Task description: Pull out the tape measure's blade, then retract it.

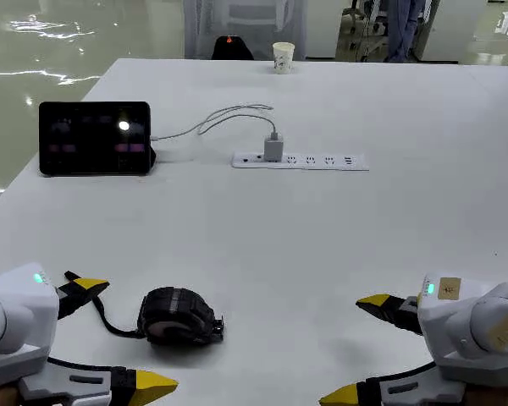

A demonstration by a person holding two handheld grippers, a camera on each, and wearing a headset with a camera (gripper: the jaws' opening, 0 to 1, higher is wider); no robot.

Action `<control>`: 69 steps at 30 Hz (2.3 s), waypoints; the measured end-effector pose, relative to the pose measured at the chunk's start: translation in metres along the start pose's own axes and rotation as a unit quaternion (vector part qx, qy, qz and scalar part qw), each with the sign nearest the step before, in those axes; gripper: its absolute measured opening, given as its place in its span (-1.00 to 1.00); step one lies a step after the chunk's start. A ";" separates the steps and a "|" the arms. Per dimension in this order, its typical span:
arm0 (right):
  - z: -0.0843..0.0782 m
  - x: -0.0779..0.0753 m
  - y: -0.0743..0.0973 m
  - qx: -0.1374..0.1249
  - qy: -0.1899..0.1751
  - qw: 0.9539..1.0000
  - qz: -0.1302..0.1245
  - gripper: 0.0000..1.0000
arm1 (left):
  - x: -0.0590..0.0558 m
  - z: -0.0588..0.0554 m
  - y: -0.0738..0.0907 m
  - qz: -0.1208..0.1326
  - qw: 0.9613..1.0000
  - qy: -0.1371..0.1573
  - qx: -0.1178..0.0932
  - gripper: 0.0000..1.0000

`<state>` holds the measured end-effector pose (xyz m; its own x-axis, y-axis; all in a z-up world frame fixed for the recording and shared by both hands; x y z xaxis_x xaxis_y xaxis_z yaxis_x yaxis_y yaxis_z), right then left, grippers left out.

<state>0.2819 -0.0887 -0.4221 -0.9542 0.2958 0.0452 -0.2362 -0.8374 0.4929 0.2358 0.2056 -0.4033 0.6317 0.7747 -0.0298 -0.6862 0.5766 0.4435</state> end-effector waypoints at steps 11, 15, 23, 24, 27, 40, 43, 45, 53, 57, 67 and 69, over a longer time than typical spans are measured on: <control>0.006 -0.005 -0.019 0.002 0.017 0.999 0.028 0.53 | 0.005 0.000 -0.009 -0.027 0.999 -0.017 0.010 0.78; 0.007 -0.006 -0.028 0.006 0.029 0.999 0.042 0.47 | 0.008 0.002 -0.013 -0.038 0.999 -0.028 0.014 0.67; 0.015 -0.008 -0.044 0.004 0.052 0.996 0.066 0.39 | 0.013 0.003 -0.019 -0.057 0.997 -0.042 0.024 0.50; 0.016 -0.008 -0.045 0.004 0.055 0.996 0.069 0.38 | 0.013 0.003 -0.020 -0.059 0.997 -0.043 0.025 0.48; 0.019 -0.010 -0.051 0.003 0.066 0.995 0.076 0.33 | 0.015 0.002 -0.021 -0.061 0.997 -0.047 0.031 0.41; 0.028 -0.013 -0.075 0.005 0.108 0.989 0.104 0.09 | 0.023 0.005 -0.027 -0.071 0.995 -0.060 0.048 0.19; 0.030 -0.014 -0.082 0.005 0.114 0.988 0.107 0.07 | 0.024 0.005 -0.031 -0.078 0.994 -0.062 0.053 0.13; 0.031 -0.014 -0.086 0.005 0.119 0.987 0.112 0.04 | 0.025 0.005 -0.033 -0.081 0.993 -0.067 0.057 0.13; 0.036 -0.014 -0.100 0.005 0.138 0.983 0.124 -0.14 | 0.029 0.005 -0.040 -0.094 0.991 -0.075 0.067 0.07; 0.037 -0.013 -0.107 0.004 0.144 0.981 0.131 -0.25 | 0.030 0.004 -0.042 -0.101 0.988 -0.082 0.078 0.01; 0.039 -0.007 -0.125 0.012 0.157 0.976 0.152 -0.39 | 0.030 0.001 -0.044 -0.124 0.982 -0.101 0.100 -0.11; 0.040 -0.006 -0.128 0.013 0.160 0.975 0.157 -0.42 | 0.030 0.001 -0.044 -0.127 0.980 -0.106 0.106 -0.13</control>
<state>0.3249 0.0352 -0.4508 -0.9882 -0.1340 -0.0737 0.0765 -0.8503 0.5208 0.2858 0.2033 -0.4225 0.8487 0.5286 0.0133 -0.4205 0.6594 0.6232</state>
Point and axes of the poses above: the centre of the closed fingertips' face, and the gripper's own axes: y roughly backward along the fingers, x roughly to its left, z roughly out of its top, the point moved 7 cm from there along y, roughly backward along the fingers, and after that the axes turned 9 degrees about -x, right-handed, at the moved point
